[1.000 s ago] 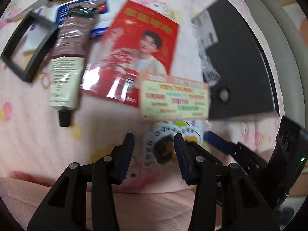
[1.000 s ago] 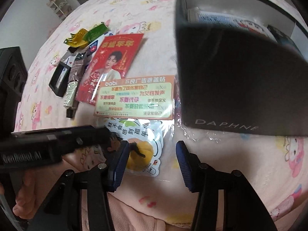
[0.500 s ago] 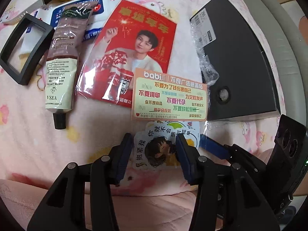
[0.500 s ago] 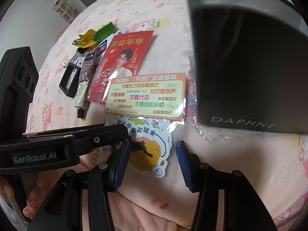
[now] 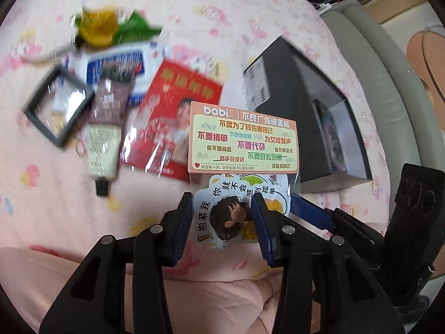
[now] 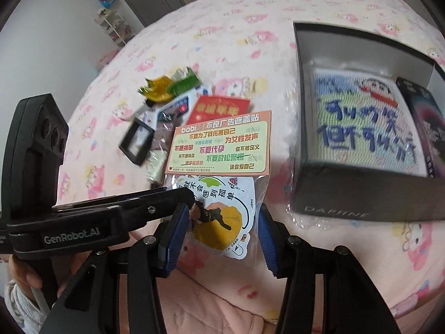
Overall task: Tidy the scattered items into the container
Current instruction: 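Carry the babi sticker pack over the shoebox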
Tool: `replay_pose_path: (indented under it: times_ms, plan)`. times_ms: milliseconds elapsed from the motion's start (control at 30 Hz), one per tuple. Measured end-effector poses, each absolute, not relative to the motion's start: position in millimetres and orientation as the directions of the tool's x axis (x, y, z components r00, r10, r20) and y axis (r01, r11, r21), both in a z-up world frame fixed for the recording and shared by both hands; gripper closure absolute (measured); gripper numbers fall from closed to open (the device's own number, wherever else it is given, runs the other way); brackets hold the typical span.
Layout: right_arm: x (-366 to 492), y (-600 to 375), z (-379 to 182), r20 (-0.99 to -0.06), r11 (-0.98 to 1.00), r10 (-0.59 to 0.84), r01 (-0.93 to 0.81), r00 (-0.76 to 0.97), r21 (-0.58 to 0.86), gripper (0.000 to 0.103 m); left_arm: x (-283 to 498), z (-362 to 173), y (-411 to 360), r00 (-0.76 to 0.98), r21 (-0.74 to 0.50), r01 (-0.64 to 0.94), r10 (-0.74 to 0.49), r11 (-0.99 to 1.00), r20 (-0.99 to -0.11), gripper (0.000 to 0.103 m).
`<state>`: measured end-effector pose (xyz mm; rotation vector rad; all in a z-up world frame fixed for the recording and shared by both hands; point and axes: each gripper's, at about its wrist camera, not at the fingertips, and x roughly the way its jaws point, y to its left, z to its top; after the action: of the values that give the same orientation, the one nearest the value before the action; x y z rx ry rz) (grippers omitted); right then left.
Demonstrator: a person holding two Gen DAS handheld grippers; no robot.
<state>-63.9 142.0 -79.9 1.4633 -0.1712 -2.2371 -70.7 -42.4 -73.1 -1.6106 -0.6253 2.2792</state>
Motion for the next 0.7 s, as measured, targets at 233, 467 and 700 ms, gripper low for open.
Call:
replay_pose_path:
  times_ms: [233, 467, 700]
  plan:
    - [-91, 134, -55, -0.812, -0.894, -0.429, 0.313, -0.395, 0.32, 0.057, -103, -40, -4, -0.399, -0.506, -0.072, 0.49, -0.859, -0.775, 0.061]
    - [-114, 170, -31, -0.798, -0.91, -0.407, 0.276, -0.445, 0.31, 0.057, -156, -16, 59, -0.341, -0.51, -0.22, 0.555, -0.832, -0.758, 0.061]
    - [-164, 232, -22, -0.813, -0.939, -0.341, 0.204, -0.472, 0.275, 0.057, -207, -23, 109, -0.287, -0.54, -0.219, 0.582, -0.813, -0.761, 0.061]
